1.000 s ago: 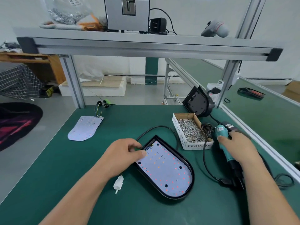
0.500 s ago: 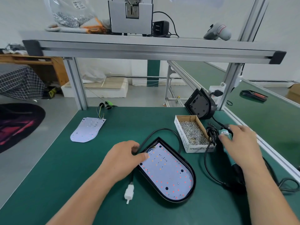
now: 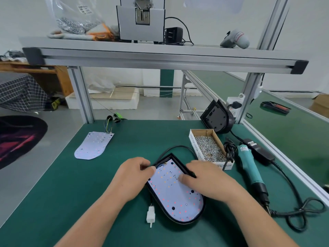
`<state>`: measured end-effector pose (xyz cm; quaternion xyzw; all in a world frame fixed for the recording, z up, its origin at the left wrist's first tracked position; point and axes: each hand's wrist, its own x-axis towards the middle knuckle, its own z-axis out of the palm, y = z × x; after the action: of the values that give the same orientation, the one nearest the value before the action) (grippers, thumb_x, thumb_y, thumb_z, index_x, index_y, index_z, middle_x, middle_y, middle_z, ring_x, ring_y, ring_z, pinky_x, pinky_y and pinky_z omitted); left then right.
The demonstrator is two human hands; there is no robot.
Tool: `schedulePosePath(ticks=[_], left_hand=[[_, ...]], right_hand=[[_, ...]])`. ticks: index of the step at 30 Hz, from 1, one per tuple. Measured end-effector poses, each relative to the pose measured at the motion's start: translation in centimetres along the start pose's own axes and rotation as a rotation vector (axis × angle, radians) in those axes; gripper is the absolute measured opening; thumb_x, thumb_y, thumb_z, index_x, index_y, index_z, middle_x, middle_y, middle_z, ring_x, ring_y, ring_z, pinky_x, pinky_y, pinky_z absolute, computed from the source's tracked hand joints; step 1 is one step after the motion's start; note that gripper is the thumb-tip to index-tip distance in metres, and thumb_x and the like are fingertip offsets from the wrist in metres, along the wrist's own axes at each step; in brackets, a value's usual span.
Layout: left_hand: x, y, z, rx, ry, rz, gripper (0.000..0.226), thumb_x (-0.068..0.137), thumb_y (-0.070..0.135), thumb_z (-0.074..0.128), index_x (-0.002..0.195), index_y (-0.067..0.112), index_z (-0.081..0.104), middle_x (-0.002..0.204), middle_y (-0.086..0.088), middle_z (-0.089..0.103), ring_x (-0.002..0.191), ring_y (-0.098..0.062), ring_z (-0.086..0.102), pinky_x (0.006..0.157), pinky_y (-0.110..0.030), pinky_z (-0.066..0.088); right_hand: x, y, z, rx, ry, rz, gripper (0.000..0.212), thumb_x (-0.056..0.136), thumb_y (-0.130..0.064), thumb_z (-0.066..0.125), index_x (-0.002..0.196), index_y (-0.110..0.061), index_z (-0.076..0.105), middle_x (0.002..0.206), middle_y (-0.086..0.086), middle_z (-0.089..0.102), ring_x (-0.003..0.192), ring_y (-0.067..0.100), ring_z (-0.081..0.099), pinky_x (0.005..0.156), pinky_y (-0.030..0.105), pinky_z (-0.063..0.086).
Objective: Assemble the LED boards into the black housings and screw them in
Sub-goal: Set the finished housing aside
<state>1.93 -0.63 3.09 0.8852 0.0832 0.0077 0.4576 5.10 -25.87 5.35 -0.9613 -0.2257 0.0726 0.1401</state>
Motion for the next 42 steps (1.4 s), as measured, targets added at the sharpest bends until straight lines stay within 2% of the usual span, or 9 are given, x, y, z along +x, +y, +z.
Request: schedulePosePath(ticks=[6, 13, 18, 21, 24, 27, 33, 38, 42], left_hand=[[0.2, 0.0, 0.2, -0.418, -0.041, -0.128, 0.061, 0.095, 0.032, 0.078, 0.147, 0.009, 0.055, 0.113, 0.003, 0.077, 0.100, -0.010, 0.075, 0.075, -0.029, 0.063], [-0.4, 1.4, -0.2, -0.745, -0.359, -0.169, 0.067, 0.083, 0.059, 0.083, 0.121, 0.003, 0.077, 0.117, -0.020, 0.078, 0.092, -0.024, 0.072, 0.068, -0.029, 0.060], [-0.4, 1.5, 0.7, -0.946, -0.454, -0.376, 0.098, 0.096, 0.085, 0.031, 0.133, -0.001, 0.058, 0.118, -0.028, 0.075, 0.083, -0.032, 0.075, 0.052, -0.035, 0.059], [-1.0, 1.5, 2.0, -0.759, -0.347, -0.270, 0.047, 0.112, 0.046, 0.046, 0.135, 0.006, 0.057, 0.107, -0.018, 0.079, 0.068, -0.026, 0.071, 0.049, -0.033, 0.056], [-1.6, 0.8, 3.4, -0.098, -0.306, 0.145, 0.032, 0.102, 0.022, 0.064, 0.134, 0.030, 0.068, 0.088, 0.007, 0.072, 0.069, -0.015, 0.063, 0.064, -0.031, 0.055], [-2.3, 1.2, 3.5, 0.458, -0.335, 0.477, 0.030, 0.096, 0.044, 0.065, 0.126, 0.047, 0.067, 0.108, 0.019, 0.051, 0.095, -0.002, 0.059, 0.087, -0.026, 0.051], [-2.2, 1.8, 2.6, 0.634, -0.243, 0.523, 0.020, 0.105, 0.047, 0.053, 0.108, 0.030, 0.063, 0.115, 0.012, 0.051, 0.098, -0.014, 0.061, 0.085, -0.036, 0.052], [-2.1, 2.3, 2.6, 0.579, 0.024, 0.318, 0.013, 0.105, 0.018, 0.051, 0.109, 0.014, 0.063, 0.110, -0.005, 0.069, 0.096, -0.034, 0.066, 0.082, -0.043, 0.051], [-2.3, 1.9, 2.2, 0.139, 0.144, 0.242, 0.028, 0.092, -0.004, 0.055, 0.099, 0.020, 0.069, 0.096, 0.009, 0.077, 0.091, -0.021, 0.072, 0.079, -0.039, 0.057]], right_hand=[[0.0, -0.2, 0.2, 0.262, 0.209, 0.020, 0.048, 0.097, -0.045, 0.066, 0.069, -0.017, 0.038, 0.072, -0.002, 0.046, 0.067, 0.016, 0.046, 0.066, 0.039, 0.036], [0.8, -0.2, 0.6, 0.713, 0.541, 0.137, 0.034, 0.097, -0.029, 0.072, 0.068, -0.028, 0.054, 0.060, -0.014, 0.045, 0.060, 0.008, 0.040, 0.058, 0.029, 0.031], [1.0, -0.3, 1.0, 1.115, 0.609, 0.172, 0.030, 0.100, -0.016, 0.069, 0.072, -0.010, 0.058, 0.069, -0.005, 0.053, 0.066, 0.012, 0.045, 0.063, 0.029, 0.035], [1.1, -0.4, 0.8, 1.452, 0.594, 0.187, 0.017, 0.102, -0.011, 0.065, 0.093, -0.006, 0.078, 0.093, 0.006, 0.076, 0.079, 0.022, 0.067, 0.075, 0.034, 0.054], [1.2, -0.4, 0.8, 1.619, 0.553, 0.193, 0.024, 0.103, -0.009, 0.061, 0.094, -0.012, 0.083, 0.097, 0.011, 0.080, 0.075, 0.023, 0.075, 0.062, 0.031, 0.061], [1.3, -0.2, 0.9, 1.636, 0.532, 0.169, 0.023, 0.104, -0.011, 0.061, 0.099, -0.012, 0.083, 0.101, 0.013, 0.080, 0.078, 0.023, 0.076, 0.062, 0.032, 0.060], [1.3, 0.2, 1.0, 1.591, 0.464, 0.117, 0.017, 0.102, -0.018, 0.065, 0.102, -0.011, 0.081, 0.102, 0.015, 0.080, 0.080, 0.025, 0.074, 0.068, 0.033, 0.059], [0.7, -0.2, 0.9, 0.927, 0.395, 0.024, 0.040, 0.092, -0.048, 0.062, 0.095, -0.008, 0.065, 0.086, 0.014, 0.068, 0.075, 0.015, 0.057, 0.070, 0.042, 0.046], [0.1, -0.1, 0.7, 0.786, 0.284, -0.049, 0.023, 0.098, -0.049, 0.060, 0.096, -0.026, 0.066, 0.081, -0.009, 0.067, 0.074, 0.005, 0.056, 0.070, 0.036, 0.048]])
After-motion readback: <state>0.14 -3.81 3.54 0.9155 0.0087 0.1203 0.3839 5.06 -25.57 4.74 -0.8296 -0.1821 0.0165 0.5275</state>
